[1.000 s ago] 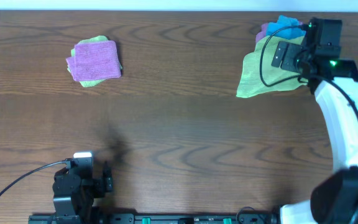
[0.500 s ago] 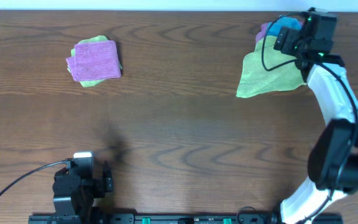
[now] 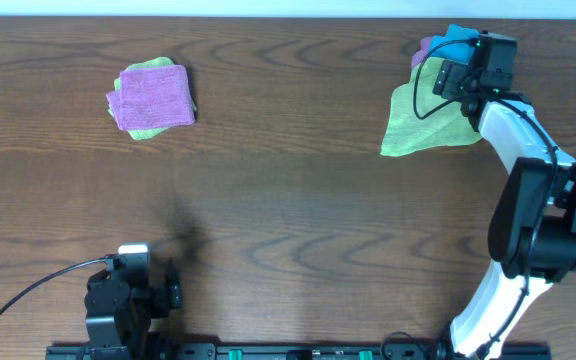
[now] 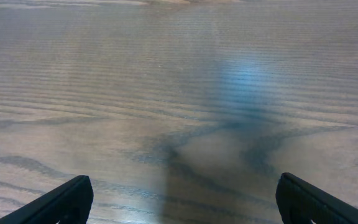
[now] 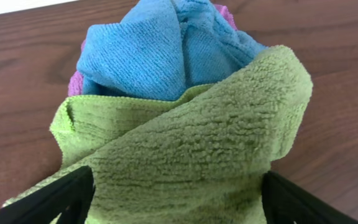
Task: Fold the cloth
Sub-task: 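Reach the right gripper to the green cloth on the right pile and grasp it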
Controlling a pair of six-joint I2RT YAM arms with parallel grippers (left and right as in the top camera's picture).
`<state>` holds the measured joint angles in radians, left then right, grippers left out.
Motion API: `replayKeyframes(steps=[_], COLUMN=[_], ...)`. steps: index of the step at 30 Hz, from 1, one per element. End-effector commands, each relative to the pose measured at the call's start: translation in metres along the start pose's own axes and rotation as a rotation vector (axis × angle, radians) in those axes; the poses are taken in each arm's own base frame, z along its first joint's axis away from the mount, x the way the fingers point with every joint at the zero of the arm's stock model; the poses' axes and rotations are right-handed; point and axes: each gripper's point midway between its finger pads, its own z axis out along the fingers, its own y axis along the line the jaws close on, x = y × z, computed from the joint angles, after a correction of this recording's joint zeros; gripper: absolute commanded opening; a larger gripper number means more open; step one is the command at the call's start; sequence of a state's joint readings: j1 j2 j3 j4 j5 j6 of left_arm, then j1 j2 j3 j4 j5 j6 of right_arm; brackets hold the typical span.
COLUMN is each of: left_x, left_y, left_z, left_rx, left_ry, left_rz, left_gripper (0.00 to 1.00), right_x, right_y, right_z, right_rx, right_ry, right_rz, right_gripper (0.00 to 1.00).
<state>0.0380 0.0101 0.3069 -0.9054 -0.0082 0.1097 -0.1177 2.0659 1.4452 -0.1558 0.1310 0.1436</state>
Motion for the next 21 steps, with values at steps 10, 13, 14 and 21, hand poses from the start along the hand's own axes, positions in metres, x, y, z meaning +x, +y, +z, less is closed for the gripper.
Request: replayKeyframes(steps=[10,13,14,21], left_x=[0.017,0.017,0.017,0.017], left_y=[0.003,0.003,0.003,0.003], left_z=[0.006,0.006,0.006,0.006], left_rx=[-0.021,-0.021,-0.021,-0.021], left_ry=[0.057,0.057,0.057,0.057], left_rz=[0.03,0.03,0.03,0.03], left_gripper=[0.95,0.95,0.95,0.95], right_x=[0.002,0.001,0.002,0.016], right_y=[-0.029,-0.028,-0.027,-0.021], right_z=[0.0,0.001,0.003,0.02], right_rx=[0.145,0.138,0.133,0.109], right_ry=[0.013,0.008,0.008,0.027], right_rz=[-0.002,0.0,0.0,0.026], right_gripper=[0.92,0.9,0.9,0.7])
